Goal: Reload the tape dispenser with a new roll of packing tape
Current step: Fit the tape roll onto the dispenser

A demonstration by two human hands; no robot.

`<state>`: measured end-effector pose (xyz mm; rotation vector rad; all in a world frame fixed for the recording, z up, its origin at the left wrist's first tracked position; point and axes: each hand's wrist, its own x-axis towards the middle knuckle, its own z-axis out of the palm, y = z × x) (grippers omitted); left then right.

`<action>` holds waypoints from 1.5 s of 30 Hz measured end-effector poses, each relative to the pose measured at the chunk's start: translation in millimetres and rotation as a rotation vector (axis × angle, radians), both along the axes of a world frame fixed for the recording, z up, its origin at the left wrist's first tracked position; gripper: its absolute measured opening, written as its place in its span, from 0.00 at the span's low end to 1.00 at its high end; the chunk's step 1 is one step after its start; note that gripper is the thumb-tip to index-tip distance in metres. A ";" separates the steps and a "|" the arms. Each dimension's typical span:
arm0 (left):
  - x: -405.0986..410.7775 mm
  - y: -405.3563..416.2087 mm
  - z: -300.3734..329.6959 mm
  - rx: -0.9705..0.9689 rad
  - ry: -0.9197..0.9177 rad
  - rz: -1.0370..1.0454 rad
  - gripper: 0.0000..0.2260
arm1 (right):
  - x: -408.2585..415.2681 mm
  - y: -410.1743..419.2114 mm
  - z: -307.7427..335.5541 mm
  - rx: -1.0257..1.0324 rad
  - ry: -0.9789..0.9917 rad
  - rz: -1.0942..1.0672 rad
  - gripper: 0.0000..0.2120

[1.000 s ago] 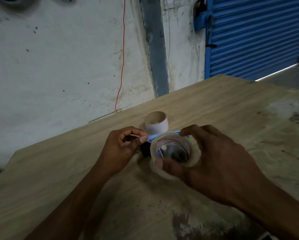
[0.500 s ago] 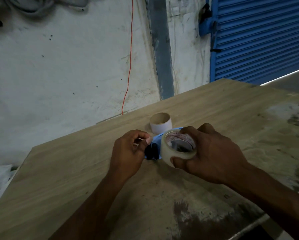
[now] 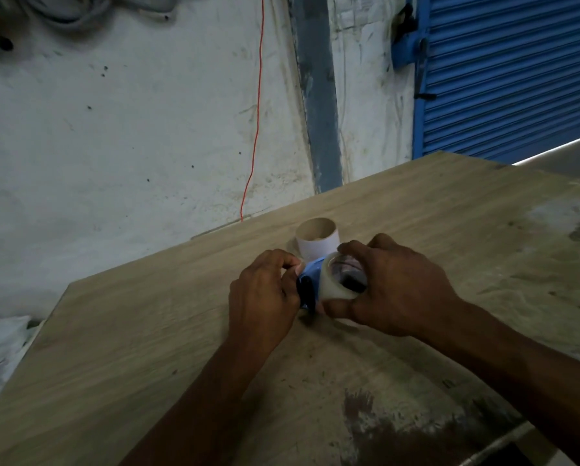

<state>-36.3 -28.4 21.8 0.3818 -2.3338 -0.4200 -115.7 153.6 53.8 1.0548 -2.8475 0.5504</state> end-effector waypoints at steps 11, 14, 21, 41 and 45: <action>3.3 3.4 0.1 -0.044 -0.056 0.008 0.02 | 3.5 -7.4 -5.2 0.083 0.014 -0.045 0.44; 5.9 8.0 1.6 -0.052 -0.078 0.034 0.01 | 3.4 -7.8 -4.4 0.076 0.001 -0.049 0.45; 7.2 23.4 -10.1 0.087 0.010 0.129 0.04 | 4.5 -9.8 -2.6 0.068 0.017 -0.076 0.46; 16.5 41.0 0.4 0.196 -0.038 0.319 0.06 | -75.4 -29.6 25.3 -0.068 -0.224 0.316 0.10; 21.6 41.1 0.4 0.197 -0.064 0.305 0.06 | -77.7 -28.5 21.0 -0.116 -0.174 0.335 0.07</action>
